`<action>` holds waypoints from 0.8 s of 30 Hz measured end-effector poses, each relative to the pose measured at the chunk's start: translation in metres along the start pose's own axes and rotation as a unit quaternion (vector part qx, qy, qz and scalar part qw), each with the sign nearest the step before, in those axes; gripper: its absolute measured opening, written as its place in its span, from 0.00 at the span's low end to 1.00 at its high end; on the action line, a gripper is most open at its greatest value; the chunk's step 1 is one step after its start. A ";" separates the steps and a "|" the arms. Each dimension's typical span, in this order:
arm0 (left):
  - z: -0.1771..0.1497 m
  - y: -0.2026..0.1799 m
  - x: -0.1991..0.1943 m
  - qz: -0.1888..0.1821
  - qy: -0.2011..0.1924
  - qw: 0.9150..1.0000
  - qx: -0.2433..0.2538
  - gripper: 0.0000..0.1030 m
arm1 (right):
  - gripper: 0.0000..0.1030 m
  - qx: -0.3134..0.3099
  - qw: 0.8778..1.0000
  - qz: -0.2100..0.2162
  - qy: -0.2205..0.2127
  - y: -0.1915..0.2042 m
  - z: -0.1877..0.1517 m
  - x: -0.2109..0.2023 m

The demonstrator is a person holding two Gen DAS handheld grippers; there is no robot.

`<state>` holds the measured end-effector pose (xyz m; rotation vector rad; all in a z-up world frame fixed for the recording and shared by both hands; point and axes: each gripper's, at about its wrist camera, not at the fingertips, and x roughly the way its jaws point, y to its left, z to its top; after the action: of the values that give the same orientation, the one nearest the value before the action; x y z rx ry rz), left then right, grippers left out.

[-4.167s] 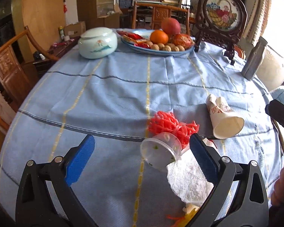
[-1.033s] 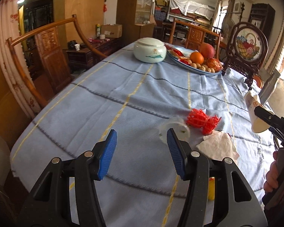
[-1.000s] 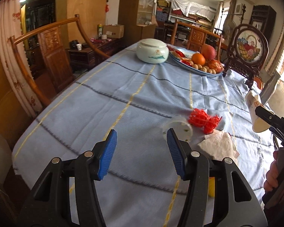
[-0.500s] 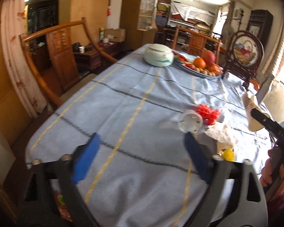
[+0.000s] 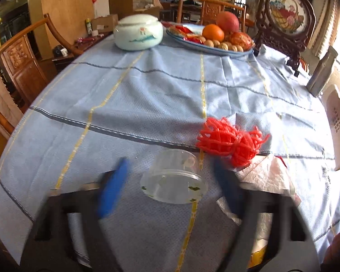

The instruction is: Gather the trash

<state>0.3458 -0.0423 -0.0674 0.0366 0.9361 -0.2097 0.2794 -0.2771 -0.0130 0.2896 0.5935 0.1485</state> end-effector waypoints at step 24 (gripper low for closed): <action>-0.146 0.158 -0.216 0.152 -0.116 0.969 -0.157 0.54 | 0.83 0.005 0.991 0.132 -0.020 0.046 -0.027 -0.041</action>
<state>0.1361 0.1652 0.0100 -0.1341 0.7095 0.2161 0.2278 -0.2369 0.0020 0.3792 0.5147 0.3951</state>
